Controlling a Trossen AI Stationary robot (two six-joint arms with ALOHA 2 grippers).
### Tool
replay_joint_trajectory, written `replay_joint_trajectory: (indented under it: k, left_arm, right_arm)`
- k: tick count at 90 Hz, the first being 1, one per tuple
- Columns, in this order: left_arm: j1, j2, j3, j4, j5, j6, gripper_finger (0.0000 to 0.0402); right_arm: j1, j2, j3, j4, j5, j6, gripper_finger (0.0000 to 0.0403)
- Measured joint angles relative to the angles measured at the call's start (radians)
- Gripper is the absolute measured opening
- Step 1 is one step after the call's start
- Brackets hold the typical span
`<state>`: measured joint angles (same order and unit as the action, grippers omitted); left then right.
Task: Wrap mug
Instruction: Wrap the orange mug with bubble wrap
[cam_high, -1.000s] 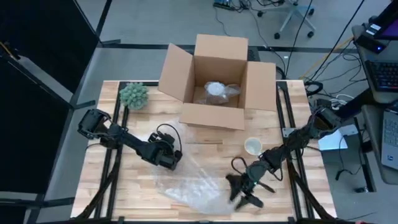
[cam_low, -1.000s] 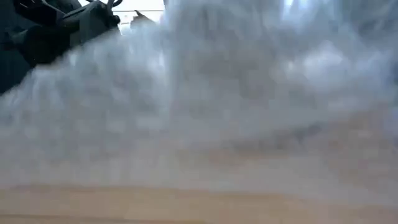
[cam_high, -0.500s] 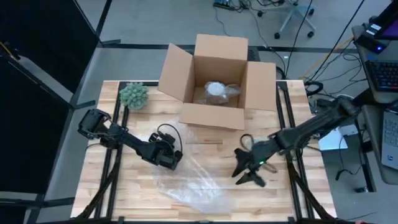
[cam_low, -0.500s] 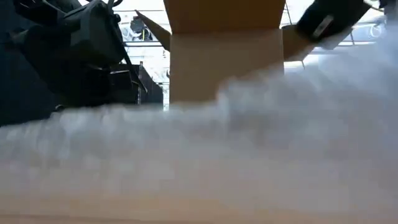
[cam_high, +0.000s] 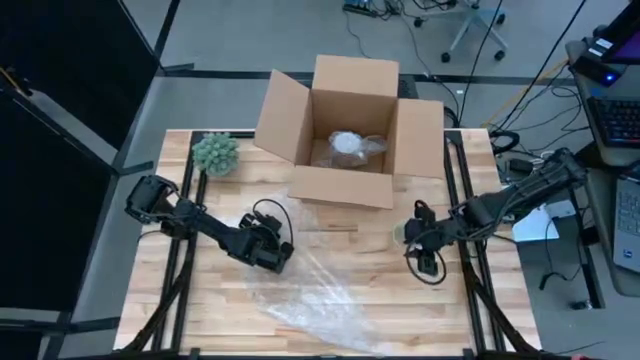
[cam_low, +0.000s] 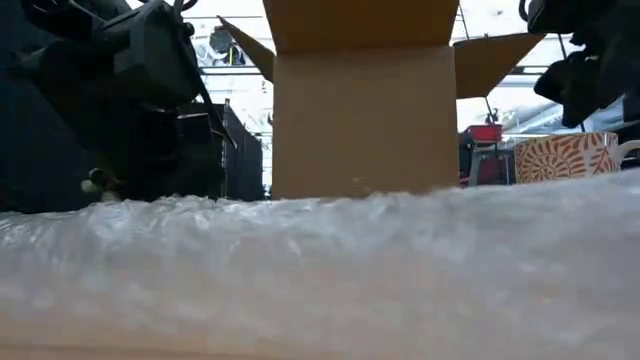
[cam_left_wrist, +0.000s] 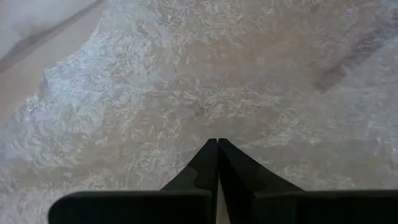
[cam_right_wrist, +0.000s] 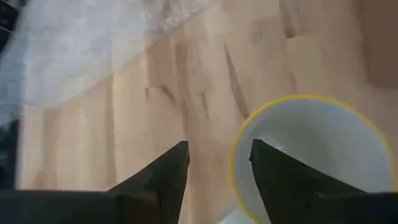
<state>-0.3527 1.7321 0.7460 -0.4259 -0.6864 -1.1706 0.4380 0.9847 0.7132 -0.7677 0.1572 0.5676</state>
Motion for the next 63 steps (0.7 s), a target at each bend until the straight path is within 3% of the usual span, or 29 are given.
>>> replay_joint_trajectory:
  k: [27, 35, 47, 63]
  left_arm:
    - [0.0, 0.0, 0.0, 0.04, 0.004, 0.012, 0.0]
    - [-0.001, -0.006, 0.008, 0.039, 0.006, 0.067, 0.0]
    - [-0.01, -0.041, 0.07, 0.045, 0.01, 0.163, 0.0]
    - [-0.037, -0.084, 0.199, 0.052, 0.073, 0.471, 0.0]
  right_arm:
    - [-0.006, 0.168, 0.0, -0.044, -0.002, 0.01, 0.0151]
    - [-0.006, 0.209, 0.002, -0.044, -0.003, 0.003, 0.0114]
    - [-0.005, 0.236, 0.002, -0.054, -0.007, -0.042, 0.002]
    - [-0.006, 0.216, 0.007, -0.127, -0.009, -0.054, 0.0011]
